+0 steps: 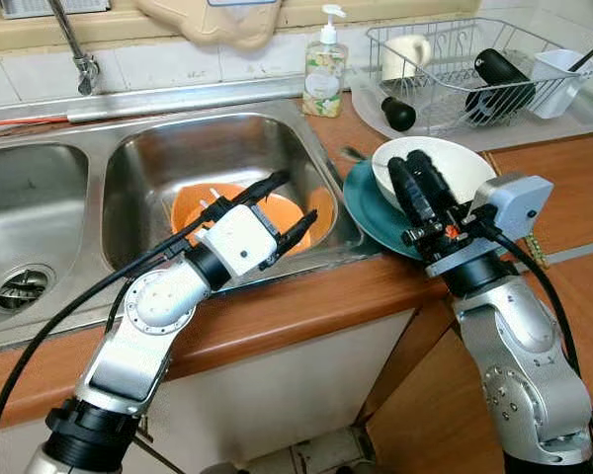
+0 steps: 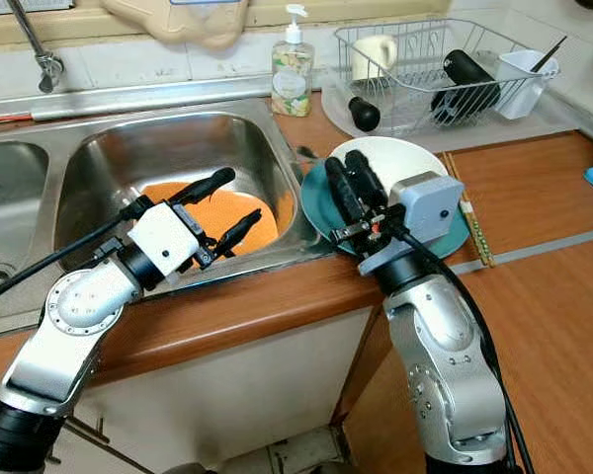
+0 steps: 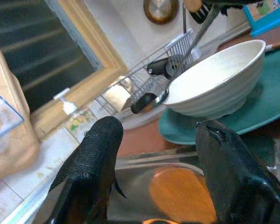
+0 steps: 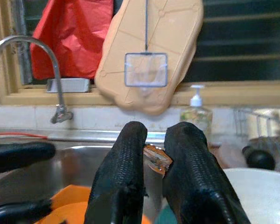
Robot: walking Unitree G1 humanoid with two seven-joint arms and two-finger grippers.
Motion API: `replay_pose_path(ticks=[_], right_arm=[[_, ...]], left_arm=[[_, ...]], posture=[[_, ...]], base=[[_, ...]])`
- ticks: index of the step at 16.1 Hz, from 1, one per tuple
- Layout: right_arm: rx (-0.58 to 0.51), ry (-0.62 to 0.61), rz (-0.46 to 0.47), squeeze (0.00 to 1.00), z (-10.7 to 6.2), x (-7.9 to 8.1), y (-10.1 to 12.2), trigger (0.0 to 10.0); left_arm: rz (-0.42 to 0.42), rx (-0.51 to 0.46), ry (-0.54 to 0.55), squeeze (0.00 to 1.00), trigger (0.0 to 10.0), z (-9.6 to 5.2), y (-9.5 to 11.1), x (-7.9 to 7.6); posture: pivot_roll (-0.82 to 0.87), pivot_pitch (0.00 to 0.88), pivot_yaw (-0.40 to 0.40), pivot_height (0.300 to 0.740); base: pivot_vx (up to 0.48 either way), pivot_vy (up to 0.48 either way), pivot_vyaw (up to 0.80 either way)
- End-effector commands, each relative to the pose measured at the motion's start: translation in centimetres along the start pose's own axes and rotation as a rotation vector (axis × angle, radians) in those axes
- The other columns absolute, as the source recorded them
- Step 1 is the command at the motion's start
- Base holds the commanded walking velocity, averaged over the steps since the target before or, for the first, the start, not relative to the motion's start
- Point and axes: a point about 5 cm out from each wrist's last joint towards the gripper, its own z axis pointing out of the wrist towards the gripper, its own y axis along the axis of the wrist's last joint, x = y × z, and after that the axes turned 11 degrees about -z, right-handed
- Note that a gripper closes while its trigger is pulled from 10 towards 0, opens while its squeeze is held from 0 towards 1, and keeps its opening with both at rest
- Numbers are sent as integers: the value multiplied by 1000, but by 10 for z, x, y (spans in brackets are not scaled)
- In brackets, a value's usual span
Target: Kitchen organization
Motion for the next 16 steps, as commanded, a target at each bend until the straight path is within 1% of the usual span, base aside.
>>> replay_pose_path(ticks=[1,2,3,4,6,7,8,9,10,14,15,16], right_arm=[[-16,23,11,0,0,1,6,0],[-12,37,17,0,0,3,5,0],[-12,37,17,0,0,3,5,0],[-7,63,29,0,0,7,6,0],[-5,77,36,0,0,10,6,0],[-2,91,48,0,0,13,7,0],[-1,99,53,0,0,15,7,0],[0,109,58,0,0,17,8,0],[2,124,66,0,0,20,8,0],[13,177,79,0,0,28,7,0],[17,193,83,0,0,30,8,0],[19,205,85,0,0,31,8,0]], left_arm=[[60,-8,-26,0,10000,4,3,0],[80,-10,-36,0,10000,6,4,-1],[80,-10,-36,0,10000,6,4,-1],[97,-19,-45,0,10000,10,4,-1],[84,-28,-60,0,10000,13,4,-1],[70,-37,-61,1000,10000,16,4,-1],[73,-36,-62,1000,10000,18,3,-1],[83,-32,-63,914,10000,20,2,-1],[95,-28,-64,0,10000,22,1,-1],[97,-32,-71,0,10000,29,-2,-2],[92,-35,-80,0,4157,30,-3,-1],[92,-32,-80,0,0,31,-4,-1]], posture=[[-52,0,18,740],[-50,0,17,740],[-50,0,17,740],[-51,0,20,740],[-50,0,20,740],[-48,0,25,740],[-48,0,25,740],[-47,0,30,740],[-46,0,33,740],[-48,0,40,740],[-47,0,43,740],[-47,0,44,740]], base=[[0,0,0],[0,0,0],[0,0,0],[0,0,0],[0,0,0],[0,0,0],[0,0,0],[0,0,0],[0,0,0],[0,0,0],[0,0,0],[0,0,0]])
